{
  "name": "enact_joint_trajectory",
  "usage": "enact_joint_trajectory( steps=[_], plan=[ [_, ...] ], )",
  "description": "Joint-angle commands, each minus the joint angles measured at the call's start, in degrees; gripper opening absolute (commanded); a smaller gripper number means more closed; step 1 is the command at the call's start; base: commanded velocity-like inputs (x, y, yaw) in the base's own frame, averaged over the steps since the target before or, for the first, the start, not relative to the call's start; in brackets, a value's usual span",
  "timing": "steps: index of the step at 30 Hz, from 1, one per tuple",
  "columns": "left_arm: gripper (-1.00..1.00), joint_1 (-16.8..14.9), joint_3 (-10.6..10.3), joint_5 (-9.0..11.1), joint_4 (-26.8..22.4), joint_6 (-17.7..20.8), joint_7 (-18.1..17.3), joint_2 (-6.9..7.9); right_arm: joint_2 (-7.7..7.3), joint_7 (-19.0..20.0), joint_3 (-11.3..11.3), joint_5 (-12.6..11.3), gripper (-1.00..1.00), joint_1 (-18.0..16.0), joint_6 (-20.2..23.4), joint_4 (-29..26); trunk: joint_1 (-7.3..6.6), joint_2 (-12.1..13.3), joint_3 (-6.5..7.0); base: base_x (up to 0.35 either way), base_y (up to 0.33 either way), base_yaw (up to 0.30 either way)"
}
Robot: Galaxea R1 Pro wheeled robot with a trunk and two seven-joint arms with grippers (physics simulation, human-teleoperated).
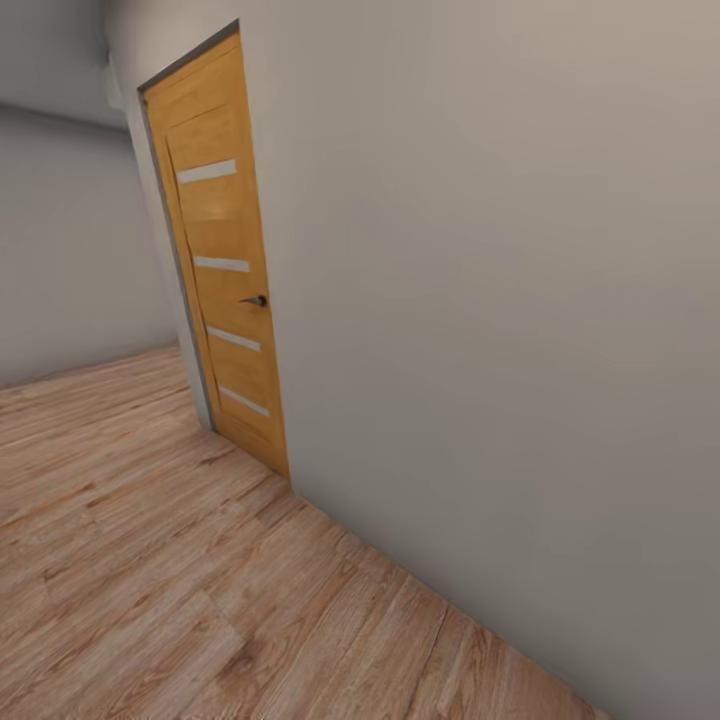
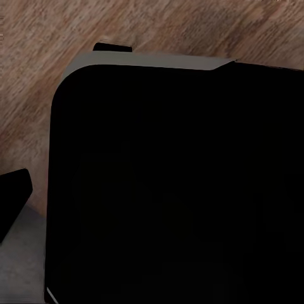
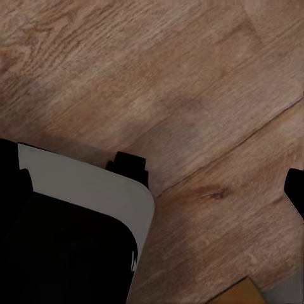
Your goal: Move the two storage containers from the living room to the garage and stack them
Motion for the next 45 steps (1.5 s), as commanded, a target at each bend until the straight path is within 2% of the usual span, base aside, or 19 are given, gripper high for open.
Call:
enact_joint_trajectory(
  steps=[1,39,45],
  plan=[
    [1.0,-0.01,0.19,0.43,-0.01,-0.12,0.01,-0.02,-0.01,0.1,0.44,0.0,1.0,-0.09,-0.35,0.2,0.0,-0.03,-0.05,0.0,0.0,0.269],
    [1.0,-0.01,0.23,0.45,-0.01,-0.28,0.01,-0.02,-0.04,0.02,0.44,-0.05,1.0,-0.09,-0.5,0.11,0.0,-0.03,-0.05,0.0,0.0,0.269],
    [1.0,-0.01,0.23,0.44,-0.01,-0.28,0.01,-0.02,-0.07,0.02,0.43,-0.05,1.0,-0.09,-0.5,0.11,0.0,-0.03,-0.05,0.142,0.0,0.269]
  ],
)
